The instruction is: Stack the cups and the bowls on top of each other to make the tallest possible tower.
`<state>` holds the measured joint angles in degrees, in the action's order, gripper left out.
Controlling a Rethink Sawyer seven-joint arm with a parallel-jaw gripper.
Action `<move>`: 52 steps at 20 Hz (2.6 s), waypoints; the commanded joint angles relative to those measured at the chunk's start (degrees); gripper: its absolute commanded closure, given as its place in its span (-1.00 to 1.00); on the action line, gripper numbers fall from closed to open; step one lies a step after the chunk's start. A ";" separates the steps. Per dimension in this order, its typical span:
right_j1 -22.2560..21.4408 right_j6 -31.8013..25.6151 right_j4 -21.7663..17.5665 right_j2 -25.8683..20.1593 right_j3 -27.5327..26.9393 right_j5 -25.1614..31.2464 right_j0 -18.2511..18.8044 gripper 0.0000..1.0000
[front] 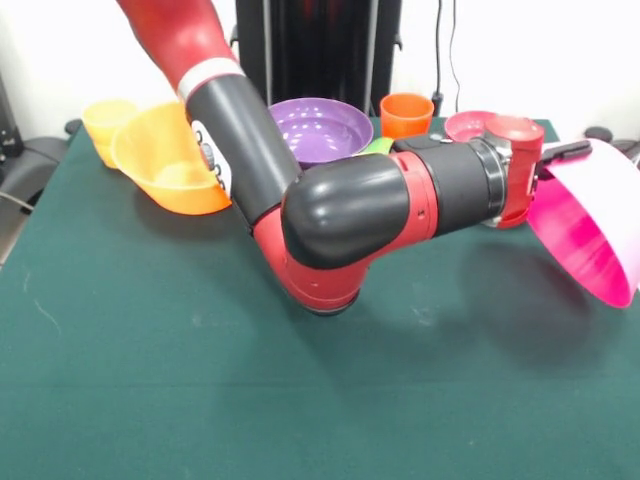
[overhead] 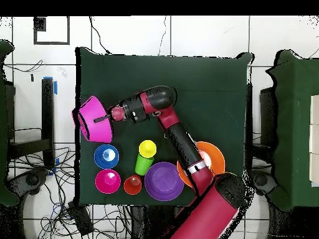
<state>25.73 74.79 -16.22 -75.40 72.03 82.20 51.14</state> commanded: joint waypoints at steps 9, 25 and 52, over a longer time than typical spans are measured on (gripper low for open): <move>3.17 -23.29 4.21 3.79 -14.35 8.34 -3.85 1.00; 3.83 -22.03 4.35 3.80 -13.51 3.00 -1.82 -1.00; 5.75 -36.95 3.69 6.59 -35.94 23.95 -10.37 -1.00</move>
<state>24.62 59.54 -12.51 -75.46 51.30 99.21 43.60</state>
